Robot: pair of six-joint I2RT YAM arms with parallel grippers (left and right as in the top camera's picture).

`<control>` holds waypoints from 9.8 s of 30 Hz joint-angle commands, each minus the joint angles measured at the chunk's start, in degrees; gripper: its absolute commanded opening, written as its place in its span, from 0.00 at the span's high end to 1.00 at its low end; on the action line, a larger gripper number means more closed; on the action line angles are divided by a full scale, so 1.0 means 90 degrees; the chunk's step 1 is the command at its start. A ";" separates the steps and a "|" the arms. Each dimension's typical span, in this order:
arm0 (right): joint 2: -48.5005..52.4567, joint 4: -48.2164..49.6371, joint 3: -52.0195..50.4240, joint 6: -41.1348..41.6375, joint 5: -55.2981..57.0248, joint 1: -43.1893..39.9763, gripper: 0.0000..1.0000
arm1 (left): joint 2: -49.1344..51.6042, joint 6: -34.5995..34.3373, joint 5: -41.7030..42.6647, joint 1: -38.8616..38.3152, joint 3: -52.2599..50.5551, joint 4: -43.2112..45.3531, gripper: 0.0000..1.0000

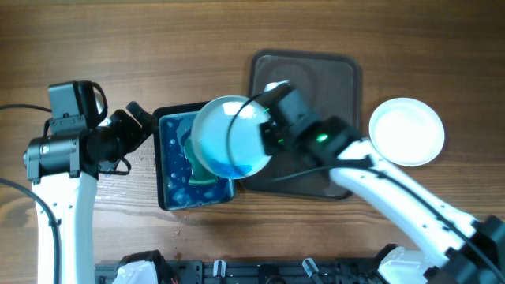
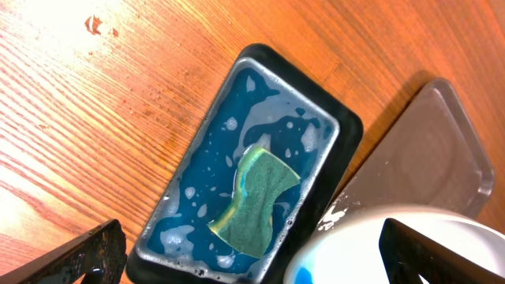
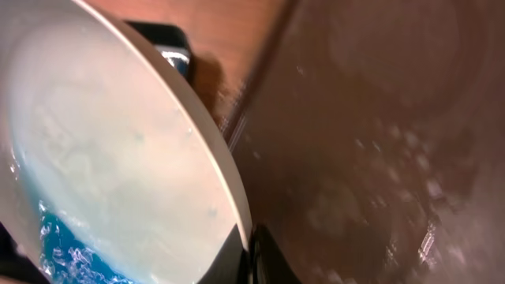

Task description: Clean dirty plates on tray and stack at the side

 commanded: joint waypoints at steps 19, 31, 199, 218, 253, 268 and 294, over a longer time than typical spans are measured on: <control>0.0347 0.1324 0.0136 -0.0865 0.6232 0.3111 0.96 | -0.0078 0.0007 0.0097 0.0041 0.0078 -0.0002 0.00; 0.0347 0.2426 0.0136 -0.2484 0.7339 0.3594 0.96 | -0.0078 0.0007 0.0097 0.0041 0.0078 -0.0002 0.00; 0.2091 0.2871 -0.0753 0.0165 -0.2875 0.0153 0.68 | -0.0078 0.0007 0.0097 0.0041 0.0078 -0.0002 0.00; 0.2458 0.3050 -0.0753 0.1982 -0.1688 0.0359 0.96 | -0.0078 0.0007 0.0097 0.0041 0.0078 -0.0002 0.00; 0.2458 0.4235 -0.0753 0.3381 -0.0287 0.0357 0.96 | -0.0078 0.0007 0.0097 0.0041 0.0078 -0.0002 0.00; 0.0282 0.3033 -0.0750 0.1071 -0.0427 0.0301 0.62 | -0.0078 0.0007 0.0097 0.0041 0.0078 -0.0002 0.00; 0.1977 0.2280 -0.1078 0.1943 -0.1634 0.0219 0.62 | -0.0078 0.0007 0.0097 0.0041 0.0078 -0.0002 0.00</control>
